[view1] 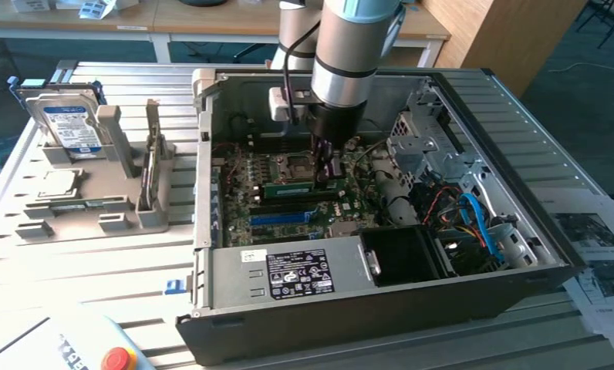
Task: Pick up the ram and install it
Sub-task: 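Insert the ram into the slot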
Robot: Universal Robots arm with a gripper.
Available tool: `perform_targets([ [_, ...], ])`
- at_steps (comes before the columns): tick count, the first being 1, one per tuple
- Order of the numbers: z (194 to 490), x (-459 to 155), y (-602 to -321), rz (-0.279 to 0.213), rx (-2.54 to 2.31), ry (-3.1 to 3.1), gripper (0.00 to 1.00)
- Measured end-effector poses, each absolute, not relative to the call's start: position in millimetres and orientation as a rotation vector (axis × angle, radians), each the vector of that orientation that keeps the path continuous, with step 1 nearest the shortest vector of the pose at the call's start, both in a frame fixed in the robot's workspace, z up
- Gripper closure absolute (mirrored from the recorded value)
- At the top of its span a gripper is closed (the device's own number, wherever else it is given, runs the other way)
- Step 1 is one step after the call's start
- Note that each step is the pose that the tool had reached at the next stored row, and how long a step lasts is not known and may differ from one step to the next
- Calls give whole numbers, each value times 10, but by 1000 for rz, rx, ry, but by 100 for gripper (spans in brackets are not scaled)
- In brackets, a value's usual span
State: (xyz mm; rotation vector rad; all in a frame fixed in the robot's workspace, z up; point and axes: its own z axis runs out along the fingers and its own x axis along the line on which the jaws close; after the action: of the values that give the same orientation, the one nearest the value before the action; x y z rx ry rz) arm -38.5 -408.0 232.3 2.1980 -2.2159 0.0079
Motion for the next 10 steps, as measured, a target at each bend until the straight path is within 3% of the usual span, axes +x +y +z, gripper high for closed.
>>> perform_targets([
  [10,2329,-386,-4079,8,2193,-2221,88],
])
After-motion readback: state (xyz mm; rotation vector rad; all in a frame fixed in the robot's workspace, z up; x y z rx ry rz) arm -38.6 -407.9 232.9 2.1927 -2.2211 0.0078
